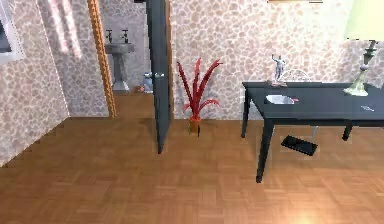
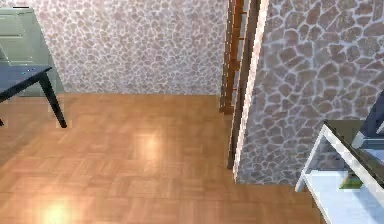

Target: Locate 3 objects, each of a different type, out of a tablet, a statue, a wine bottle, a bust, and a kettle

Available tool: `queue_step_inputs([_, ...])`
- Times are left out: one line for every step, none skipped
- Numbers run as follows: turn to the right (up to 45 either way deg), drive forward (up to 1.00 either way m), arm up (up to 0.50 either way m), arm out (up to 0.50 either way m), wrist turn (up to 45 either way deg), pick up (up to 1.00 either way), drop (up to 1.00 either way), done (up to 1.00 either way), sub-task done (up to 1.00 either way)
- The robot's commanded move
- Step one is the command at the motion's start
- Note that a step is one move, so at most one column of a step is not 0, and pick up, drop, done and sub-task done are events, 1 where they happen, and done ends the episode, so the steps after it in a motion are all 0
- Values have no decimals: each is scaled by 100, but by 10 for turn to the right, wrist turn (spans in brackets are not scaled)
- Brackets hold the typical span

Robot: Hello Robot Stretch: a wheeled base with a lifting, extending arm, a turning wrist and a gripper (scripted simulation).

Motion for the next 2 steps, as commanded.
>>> queue_step_inputs([0, 100, 0, 0, 0, 0, 0, 0, 0])
queue_step_inputs([0, 35, 0, 0, 0, 0, 0, 0, 0])
